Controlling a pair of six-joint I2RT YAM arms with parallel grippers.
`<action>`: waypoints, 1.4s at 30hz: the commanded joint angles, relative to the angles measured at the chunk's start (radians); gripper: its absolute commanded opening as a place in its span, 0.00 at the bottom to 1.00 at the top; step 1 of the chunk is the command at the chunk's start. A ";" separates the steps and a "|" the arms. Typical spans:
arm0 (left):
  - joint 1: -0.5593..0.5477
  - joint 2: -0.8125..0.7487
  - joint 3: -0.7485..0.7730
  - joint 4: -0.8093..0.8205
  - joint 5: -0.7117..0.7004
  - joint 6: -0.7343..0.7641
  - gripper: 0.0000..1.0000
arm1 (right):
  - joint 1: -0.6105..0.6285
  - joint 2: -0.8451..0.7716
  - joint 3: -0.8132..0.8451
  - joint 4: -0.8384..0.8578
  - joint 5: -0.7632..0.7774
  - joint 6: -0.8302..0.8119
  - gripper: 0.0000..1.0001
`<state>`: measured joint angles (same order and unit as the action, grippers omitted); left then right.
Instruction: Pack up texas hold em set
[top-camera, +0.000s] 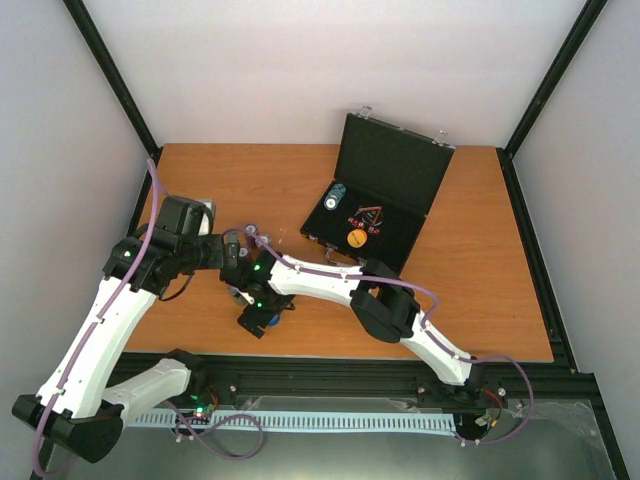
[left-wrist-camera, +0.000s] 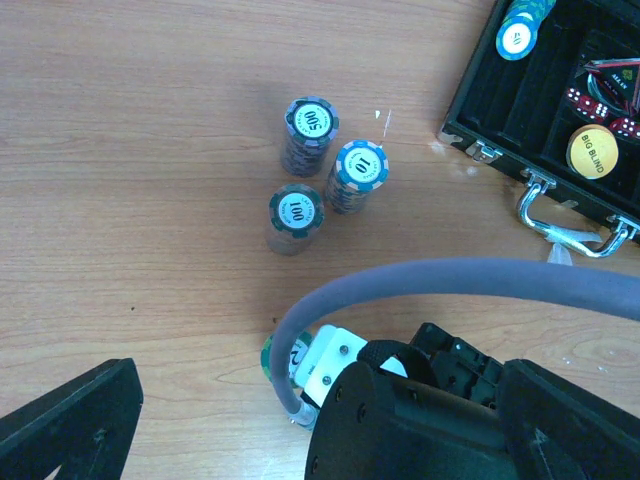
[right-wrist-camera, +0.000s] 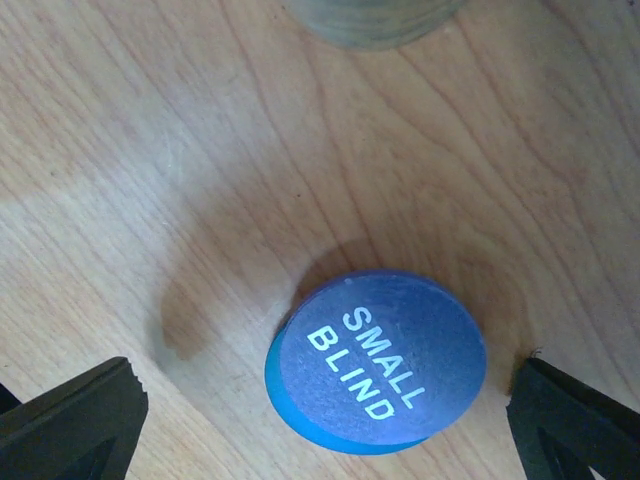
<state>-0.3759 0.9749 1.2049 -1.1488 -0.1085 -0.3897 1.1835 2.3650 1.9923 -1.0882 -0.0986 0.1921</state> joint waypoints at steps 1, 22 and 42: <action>0.001 -0.012 0.005 0.006 -0.004 0.001 1.00 | 0.006 0.055 -0.071 -0.033 0.016 0.021 1.00; 0.002 -0.021 -0.004 -0.002 -0.013 0.008 1.00 | -0.005 0.091 -0.138 -0.011 -0.018 0.051 0.34; 0.001 -0.009 -0.005 0.010 -0.008 0.010 1.00 | -0.108 -0.115 -0.152 -0.026 0.080 0.079 0.31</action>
<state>-0.3759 0.9657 1.1976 -1.1488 -0.1120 -0.3893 1.1015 2.2875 1.8603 -1.0554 -0.0761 0.2558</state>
